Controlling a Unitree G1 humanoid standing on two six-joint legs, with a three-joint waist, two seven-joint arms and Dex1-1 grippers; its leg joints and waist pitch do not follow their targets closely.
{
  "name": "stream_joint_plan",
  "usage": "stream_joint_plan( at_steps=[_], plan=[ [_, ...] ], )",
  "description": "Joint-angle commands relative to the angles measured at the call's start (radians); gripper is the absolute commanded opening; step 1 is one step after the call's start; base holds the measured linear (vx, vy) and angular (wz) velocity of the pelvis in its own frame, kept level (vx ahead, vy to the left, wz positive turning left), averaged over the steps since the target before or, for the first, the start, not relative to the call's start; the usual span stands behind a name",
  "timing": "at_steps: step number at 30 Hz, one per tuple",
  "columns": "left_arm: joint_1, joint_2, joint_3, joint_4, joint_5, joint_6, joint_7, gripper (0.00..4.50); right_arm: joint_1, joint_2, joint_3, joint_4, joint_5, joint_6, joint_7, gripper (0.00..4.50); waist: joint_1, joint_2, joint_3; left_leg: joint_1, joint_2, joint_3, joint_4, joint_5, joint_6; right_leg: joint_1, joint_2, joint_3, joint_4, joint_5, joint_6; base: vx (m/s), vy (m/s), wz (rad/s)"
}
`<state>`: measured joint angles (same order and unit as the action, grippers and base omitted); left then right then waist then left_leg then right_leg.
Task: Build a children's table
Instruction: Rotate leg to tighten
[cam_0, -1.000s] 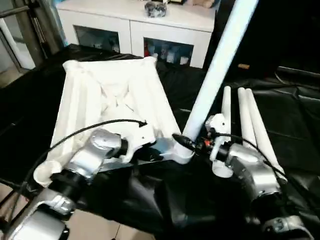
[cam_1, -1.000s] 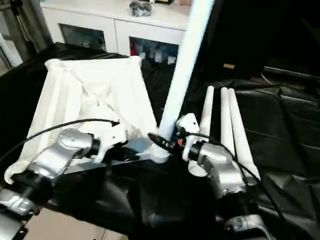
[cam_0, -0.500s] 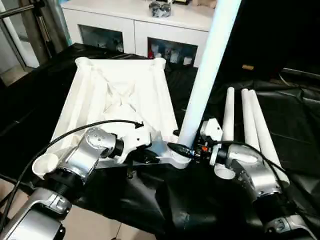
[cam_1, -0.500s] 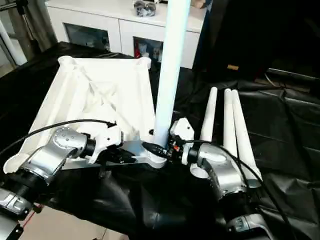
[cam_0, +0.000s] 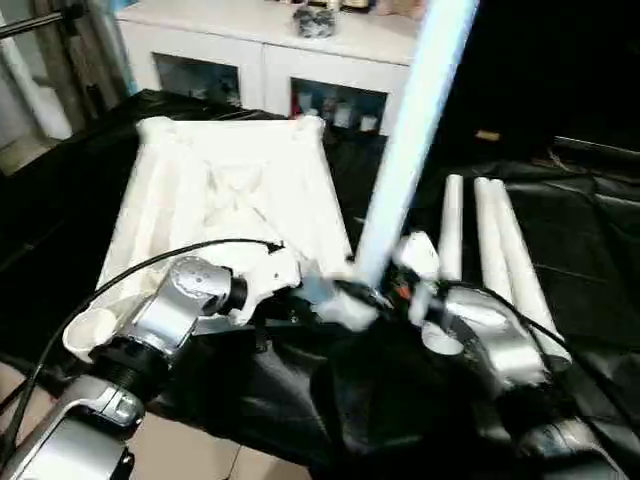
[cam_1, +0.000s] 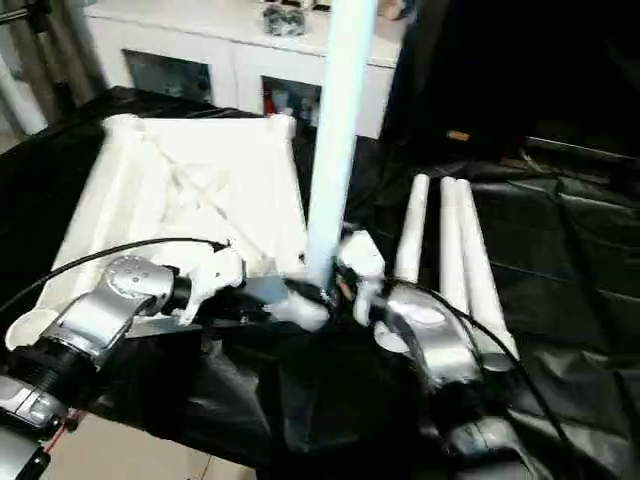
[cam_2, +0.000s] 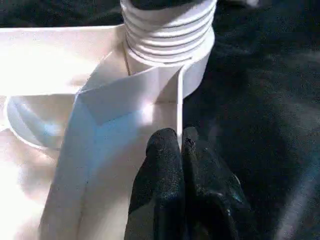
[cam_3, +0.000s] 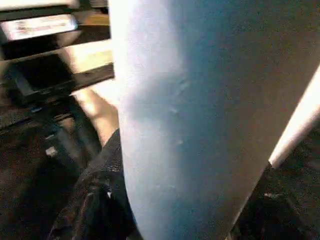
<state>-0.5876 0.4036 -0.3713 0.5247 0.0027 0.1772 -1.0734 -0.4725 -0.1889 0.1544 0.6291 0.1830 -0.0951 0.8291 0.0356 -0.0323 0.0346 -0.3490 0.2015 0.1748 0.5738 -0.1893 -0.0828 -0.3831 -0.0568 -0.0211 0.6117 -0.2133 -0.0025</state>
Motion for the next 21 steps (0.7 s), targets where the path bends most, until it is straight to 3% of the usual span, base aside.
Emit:
stream_joint_plan(
  at_steps=[1, 3, 4, 5, 12, 15, 21],
  plan=[
    [-0.041, -0.034, 0.037, -0.016, 0.002, 0.052, 0.075, 0.00, 0.028, 0.004, 0.017, 0.168, -0.109, 0.076, -0.140, 1.93, 0.001, 0.011, -0.036, 0.003, 0.028, -0.011, -0.079, -0.303, -0.030, 0.023, -0.069, 0.035, -0.086, -0.315, -0.186, 0.000, 0.000, 0.00],
    [-0.074, -0.116, 0.070, 0.010, 0.015, 0.157, 0.236, 0.00, -0.021, 0.054, -0.006, 0.240, -0.111, 0.114, -0.267, 1.93, -0.005, 0.013, -0.033, 0.004, 0.026, -0.009, -0.078, -0.310, -0.035, 0.018, -0.067, 0.035, -0.088, -0.318, -0.191, 0.000, 0.000, 0.00],
    [-0.075, -0.118, 0.071, 0.011, 0.015, 0.160, 0.240, 0.00, -0.023, 0.055, -0.006, 0.242, -0.111, 0.115, -0.271, 1.93, -0.005, 0.013, -0.033, 0.004, 0.026, -0.009, -0.078, -0.310, -0.035, 0.018, -0.067, 0.035, -0.088, -0.318, -0.191, 0.000, 0.000, 0.00],
    [-0.091, -0.160, 0.086, 0.029, 0.019, 0.203, 0.312, 0.00, -0.047, 0.081, -0.020, 0.274, -0.102, 0.142, -0.320, 1.93, -0.005, 0.009, -0.037, 0.011, 0.024, -0.006, -0.073, -0.314, -0.034, 0.018, -0.068, 0.037, -0.091, -0.326, -0.197, 0.000, 0.000, 0.00],
    [-0.122, -0.302, 0.086, 0.077, 0.053, 0.265, 0.494, 0.00, -0.153, 0.176, -0.072, 0.411, -0.072, 0.173, -0.504, 1.93, 0.002, 0.009, -0.040, -0.003, 0.021, -0.007, -0.071, -0.255, -0.010, 0.026, -0.064, 0.034, -0.086, -0.222, -0.193, 0.000, 0.000, 0.00],
    [-0.126, -0.306, 0.086, 0.083, 0.071, 0.271, 0.517, 0.00, -0.168, 0.191, -0.079, 0.429, -0.082, 0.165, -0.518, 1.93, 0.001, 0.011, -0.040, -0.002, 0.022, -0.007, -0.072, -0.260, -0.004, 0.026, -0.064, 0.032, -0.086, -0.207, -0.196, 0.000, 0.000, 0.00],
    [-0.130, -0.300, 0.095, 0.085, 0.072, 0.281, 0.537, 0.00, -0.182, 0.210, -0.094, 0.448, -0.083, 0.156, -0.523, 1.93, -0.001, 0.009, -0.036, 0.002, 0.024, -0.010, -0.077, -0.332, -0.015, 0.017, -0.066, 0.033, -0.096, -0.316, -0.170, 0.000, 0.000, 0.00]
  ],
)
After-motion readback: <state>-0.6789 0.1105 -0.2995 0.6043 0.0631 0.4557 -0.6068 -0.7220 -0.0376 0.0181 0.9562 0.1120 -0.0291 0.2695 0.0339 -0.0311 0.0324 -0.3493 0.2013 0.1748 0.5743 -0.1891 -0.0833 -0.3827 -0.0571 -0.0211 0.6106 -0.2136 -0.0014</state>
